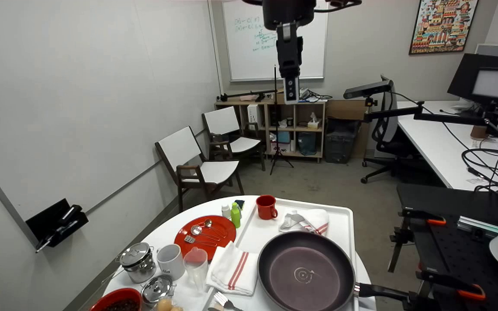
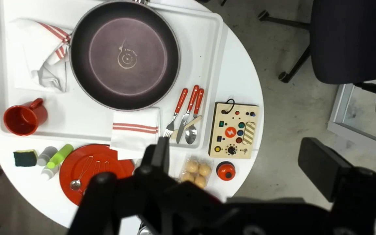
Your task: Use the red and white towel to wipe the pan
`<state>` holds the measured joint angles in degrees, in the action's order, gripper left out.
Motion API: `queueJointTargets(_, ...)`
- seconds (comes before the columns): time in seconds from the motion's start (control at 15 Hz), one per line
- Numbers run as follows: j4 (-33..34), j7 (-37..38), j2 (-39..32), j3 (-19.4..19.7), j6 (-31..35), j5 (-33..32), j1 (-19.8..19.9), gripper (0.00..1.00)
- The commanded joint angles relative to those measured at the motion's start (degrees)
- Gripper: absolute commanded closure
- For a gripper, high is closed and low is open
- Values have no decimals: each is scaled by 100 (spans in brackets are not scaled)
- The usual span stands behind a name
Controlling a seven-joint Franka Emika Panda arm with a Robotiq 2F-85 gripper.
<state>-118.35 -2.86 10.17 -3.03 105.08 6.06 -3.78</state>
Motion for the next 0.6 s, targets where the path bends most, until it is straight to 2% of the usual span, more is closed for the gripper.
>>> queueJointTargets(0.0, 120, 97, -483, 122, 357, -33, 161, 0)
queueJointTargets(0.27, 291, 103, -1077, 247, 553, 64, 293, 0)
queueJointTargets(0.53, 359, 107, -1562, 263, 926, -192, 324, 0)
